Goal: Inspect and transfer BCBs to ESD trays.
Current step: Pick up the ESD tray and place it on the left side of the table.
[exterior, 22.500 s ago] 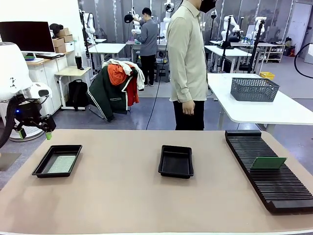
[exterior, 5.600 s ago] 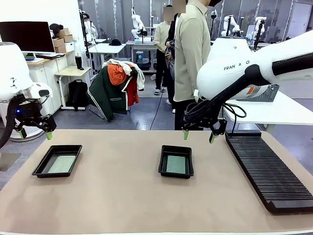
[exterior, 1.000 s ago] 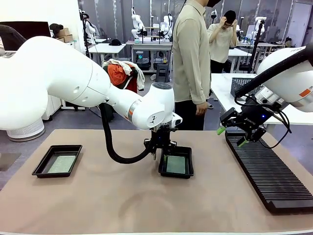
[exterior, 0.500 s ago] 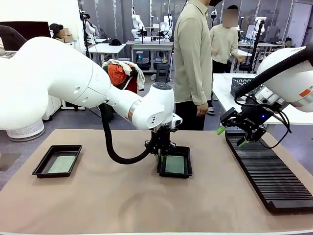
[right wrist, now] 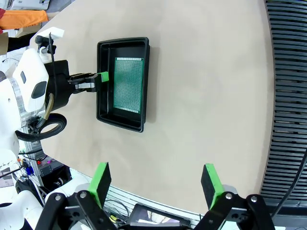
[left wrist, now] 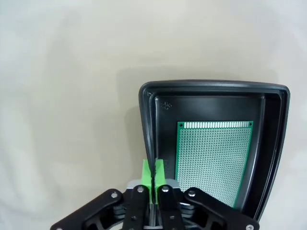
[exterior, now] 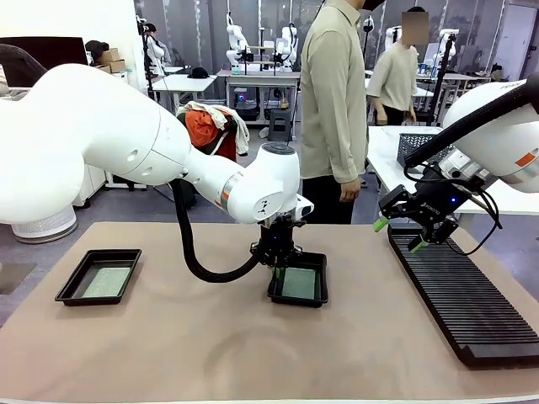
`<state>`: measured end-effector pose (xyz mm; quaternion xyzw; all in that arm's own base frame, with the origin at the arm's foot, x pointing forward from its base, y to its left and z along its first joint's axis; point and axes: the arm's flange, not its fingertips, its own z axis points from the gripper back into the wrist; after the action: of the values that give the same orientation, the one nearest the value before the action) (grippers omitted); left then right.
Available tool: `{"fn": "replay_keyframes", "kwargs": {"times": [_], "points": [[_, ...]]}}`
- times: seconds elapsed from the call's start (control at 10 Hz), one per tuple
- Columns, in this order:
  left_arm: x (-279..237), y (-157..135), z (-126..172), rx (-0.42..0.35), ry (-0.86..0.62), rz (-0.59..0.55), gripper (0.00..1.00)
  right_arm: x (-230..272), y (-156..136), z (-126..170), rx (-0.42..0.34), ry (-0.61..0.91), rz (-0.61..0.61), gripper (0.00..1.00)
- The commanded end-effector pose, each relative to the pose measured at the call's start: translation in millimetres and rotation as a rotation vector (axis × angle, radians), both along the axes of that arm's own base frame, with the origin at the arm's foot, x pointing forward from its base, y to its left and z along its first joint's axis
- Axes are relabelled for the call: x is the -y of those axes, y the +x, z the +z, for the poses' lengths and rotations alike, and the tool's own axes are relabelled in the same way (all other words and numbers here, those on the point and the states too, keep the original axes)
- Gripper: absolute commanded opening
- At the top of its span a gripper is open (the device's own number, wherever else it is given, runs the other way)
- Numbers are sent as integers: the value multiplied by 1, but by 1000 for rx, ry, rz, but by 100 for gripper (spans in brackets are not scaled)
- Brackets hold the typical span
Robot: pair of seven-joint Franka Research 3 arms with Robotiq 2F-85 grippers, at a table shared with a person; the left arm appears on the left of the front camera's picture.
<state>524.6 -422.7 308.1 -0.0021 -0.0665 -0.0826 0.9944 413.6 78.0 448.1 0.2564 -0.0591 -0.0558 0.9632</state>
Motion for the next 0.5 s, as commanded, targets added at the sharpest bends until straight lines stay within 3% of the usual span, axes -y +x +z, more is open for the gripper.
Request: {"fn": "replay_keyframes", "kwargs": {"times": [0.0,0.4], "points": [[-11,-3,7,-4,-48,37,0,-1,-1,2,-13,-7,-19,100],[-36,-9,20,-11,-130,50,0,-1,-1,2,-13,-7,-19,100]]}}
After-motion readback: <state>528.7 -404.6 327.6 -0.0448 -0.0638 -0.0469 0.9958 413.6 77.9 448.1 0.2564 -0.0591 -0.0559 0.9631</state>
